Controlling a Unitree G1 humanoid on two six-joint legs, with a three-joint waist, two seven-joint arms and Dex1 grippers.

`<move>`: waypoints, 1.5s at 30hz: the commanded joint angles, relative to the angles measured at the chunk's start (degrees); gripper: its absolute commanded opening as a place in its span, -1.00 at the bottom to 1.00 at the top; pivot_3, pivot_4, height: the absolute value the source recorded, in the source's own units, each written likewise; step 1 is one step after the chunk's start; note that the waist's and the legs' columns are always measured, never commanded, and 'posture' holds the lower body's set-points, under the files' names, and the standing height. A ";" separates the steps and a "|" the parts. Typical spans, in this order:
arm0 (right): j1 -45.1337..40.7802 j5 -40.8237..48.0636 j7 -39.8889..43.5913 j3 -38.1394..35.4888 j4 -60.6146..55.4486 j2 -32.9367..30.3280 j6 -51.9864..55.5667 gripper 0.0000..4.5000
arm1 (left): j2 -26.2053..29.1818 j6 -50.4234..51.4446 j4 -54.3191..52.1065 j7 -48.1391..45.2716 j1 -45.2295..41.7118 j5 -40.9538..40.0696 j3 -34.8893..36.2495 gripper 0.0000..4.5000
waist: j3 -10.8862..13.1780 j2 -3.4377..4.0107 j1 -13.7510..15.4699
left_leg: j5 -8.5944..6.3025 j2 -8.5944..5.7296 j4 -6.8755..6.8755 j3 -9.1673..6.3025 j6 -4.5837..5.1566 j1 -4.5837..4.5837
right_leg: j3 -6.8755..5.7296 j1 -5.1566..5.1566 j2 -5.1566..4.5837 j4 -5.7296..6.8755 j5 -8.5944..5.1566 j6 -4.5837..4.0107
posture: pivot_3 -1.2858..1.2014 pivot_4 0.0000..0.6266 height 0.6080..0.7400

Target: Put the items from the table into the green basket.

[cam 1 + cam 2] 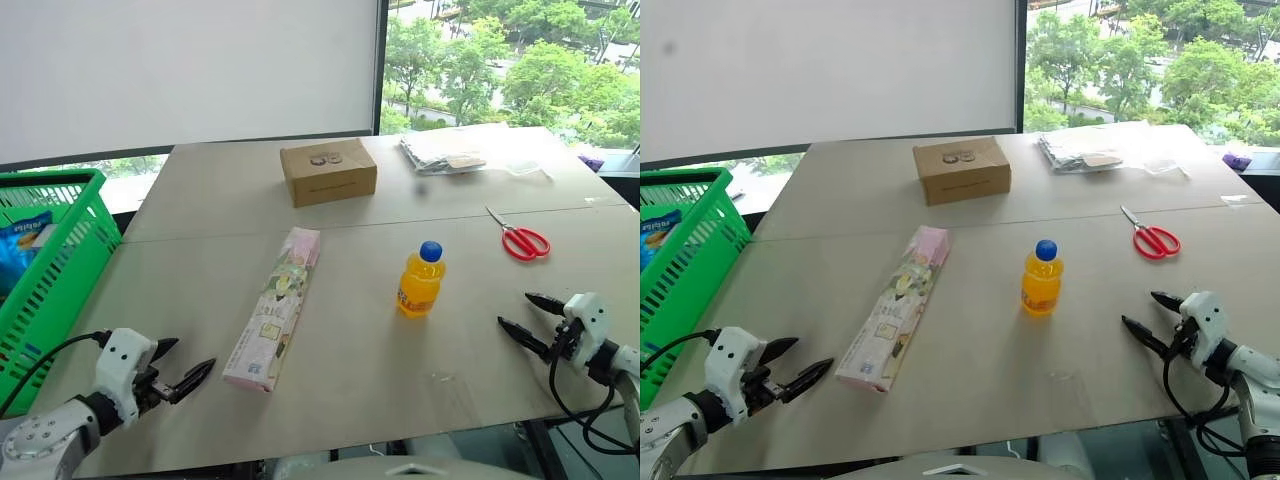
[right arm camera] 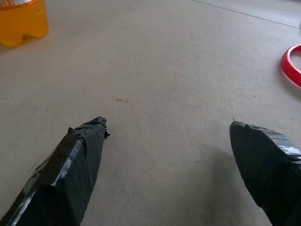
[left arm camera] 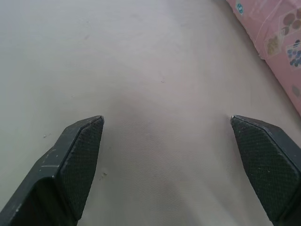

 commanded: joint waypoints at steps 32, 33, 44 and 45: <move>-2.90 0.68 -1.36 8.45 -23.34 0.38 18.96 1.00 | 4.26 9.15 -11.90 -7.00 0.70 -12.25 5.05 0.97 | 1.03 -0.19 -0.07 | -0.02 0.03 -0.01 -0.03 0.03 -0.07 | -0.08 -0.02 -0.06 -0.07 -0.01 0.03 | 0.11 -0.93 0.76; -4.46 1.06 -1.59 9.12 -23.75 1.13 19.36 1.00 | 5.65 10.84 -14.08 -8.86 0.97 -15.37 6.91 0.97 | 1.07 -0.24 -0.05 | -0.02 0.03 0.00 -0.05 0.03 -0.07 | -0.11 -0.03 -0.06 -0.06 -0.01 0.02 | 0.12 -0.94 0.76; -12.09 0.86 1.59 14.74 -23.95 3.07 20.00 1.00 | 13.59 17.73 -23.19 -14.68 1.30 -24.91 16.61 0.97 | 1.33 -0.06 0.16 | -0.04 0.00 0.00 -0.21 0.05 -0.43 | -0.25 -0.22 -0.01 -0.16 -0.05 0.09 | 0.14 -0.96 0.76; -12.51 1.03 1.52 14.92 -23.78 3.41 20.05 1.00 | 13.72 17.91 -23.64 -14.39 0.87 -25.14 16.58 0.97 | 1.33 -0.04 0.17 | -0.03 0.00 0.00 -0.19 0.05 -0.42 | -0.24 -0.22 -0.01 -0.15 -0.05 0.09 | 0.15 -0.97 0.76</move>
